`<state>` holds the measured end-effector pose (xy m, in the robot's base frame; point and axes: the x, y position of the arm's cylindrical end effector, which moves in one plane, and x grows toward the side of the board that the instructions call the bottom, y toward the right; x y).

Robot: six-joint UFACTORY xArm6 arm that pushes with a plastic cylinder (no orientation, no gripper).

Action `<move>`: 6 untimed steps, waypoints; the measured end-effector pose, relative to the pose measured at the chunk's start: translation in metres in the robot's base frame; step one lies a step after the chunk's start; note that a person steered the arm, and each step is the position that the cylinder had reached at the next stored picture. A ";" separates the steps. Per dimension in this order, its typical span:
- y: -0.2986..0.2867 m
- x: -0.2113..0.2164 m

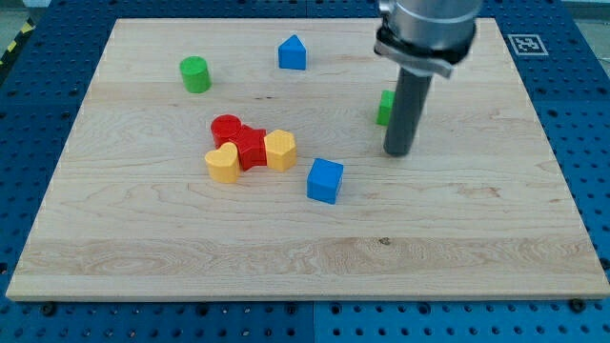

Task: Point your arm at the blue cube

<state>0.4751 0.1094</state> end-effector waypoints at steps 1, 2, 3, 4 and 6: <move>0.000 0.068; -0.006 0.111; -0.064 0.105; -0.117 0.076; -0.121 0.061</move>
